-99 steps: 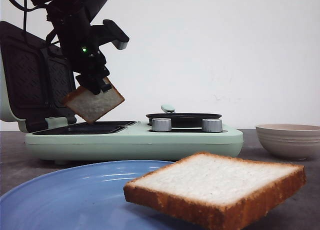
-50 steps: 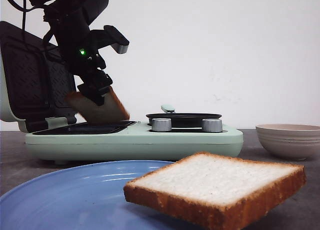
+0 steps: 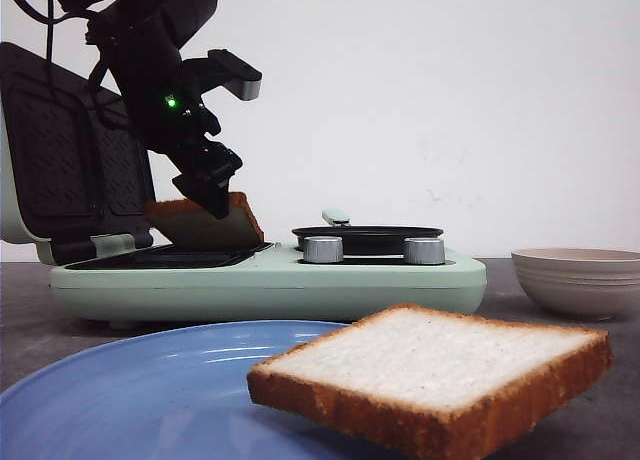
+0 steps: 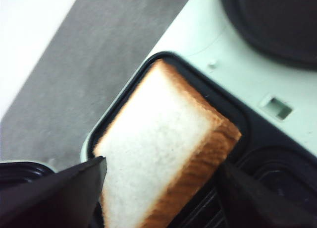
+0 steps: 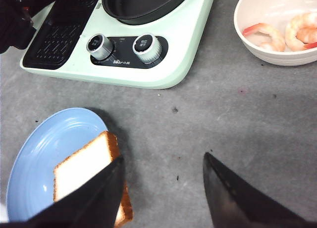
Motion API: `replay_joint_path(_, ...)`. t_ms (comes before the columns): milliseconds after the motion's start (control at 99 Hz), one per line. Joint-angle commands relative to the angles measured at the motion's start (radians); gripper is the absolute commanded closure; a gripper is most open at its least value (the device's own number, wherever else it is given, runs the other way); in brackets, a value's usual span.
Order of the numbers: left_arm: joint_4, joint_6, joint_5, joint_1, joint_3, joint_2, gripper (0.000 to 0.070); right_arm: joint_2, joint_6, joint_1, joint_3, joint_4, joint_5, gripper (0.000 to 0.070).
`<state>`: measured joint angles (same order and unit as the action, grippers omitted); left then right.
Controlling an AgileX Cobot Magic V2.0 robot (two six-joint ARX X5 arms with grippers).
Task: Make breakfast with bread and shrimp
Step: 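Carry the bread to the press plate and lower it flat, then open the left gripper and raise it away from the press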
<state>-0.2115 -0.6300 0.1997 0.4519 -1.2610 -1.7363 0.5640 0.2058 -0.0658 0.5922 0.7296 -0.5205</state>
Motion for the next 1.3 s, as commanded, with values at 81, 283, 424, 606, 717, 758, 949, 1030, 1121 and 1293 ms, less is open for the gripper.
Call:
replay_joint_path(81, 0.001, 0.048, -0.026, 0.003, -0.025, -0.023, 0.0292, 0.003, -0.012, -0.004, 0.016, -0.003, -0.002, 0.0397)
replay_joint_path(283, 0.001, 0.048, -0.026, 0.003, -0.025, -0.023, 0.0292, 0.003, -0.012, -0.004, 0.016, -0.003, -0.002, 0.0397)
replay_joint_path(424, -0.005, 0.048, -0.026, 0.003, -0.025, -0.023, 0.0292, 0.003, -0.012, -0.004, 0.016, -0.003, -0.002, 0.0397)
replay_joint_path(606, -0.011, 0.048, -0.026, 0.003, -0.025, -0.022, 0.0292, 0.003, -0.012, -0.004, 0.016, -0.003, -0.002, 0.0397)
replay_joint_path(717, -0.024, 0.048, -0.026, 0.006, -0.027, -0.021, 0.0292, 0.003, -0.012, -0.004, 0.016, -0.003, -0.002, 0.0397)
replay_joint_path(758, -0.038, 0.051, -0.026, 0.006, -0.033, -0.021, 0.0292, 0.003, -0.012, -0.004, 0.016, -0.003, -0.002, 0.0397)
replay_joint_path(949, -0.077, 0.099, -0.023, 0.006, -0.067, -0.014, 0.0293, 0.003, -0.013, -0.004, 0.016, -0.003, -0.001, 0.0397)
replay_joint_path(1030, -0.082, 0.101, -0.018, 0.006, -0.085, -0.005, 0.0294, 0.003, -0.013, -0.004, 0.016, -0.003, -0.001, 0.0397)
replay_joint_path(1121, -0.090, 0.103, -0.010, 0.006, -0.113, 0.009, 0.0294, 0.003, -0.013, -0.004, 0.016, -0.003, -0.001, 0.0397)
replay_joint_path(1293, -0.148, 0.192, -0.009, 0.006, -0.192, 0.045, 0.0295, 0.003, -0.013, -0.004, 0.016, -0.003, -0.001, 0.0397)
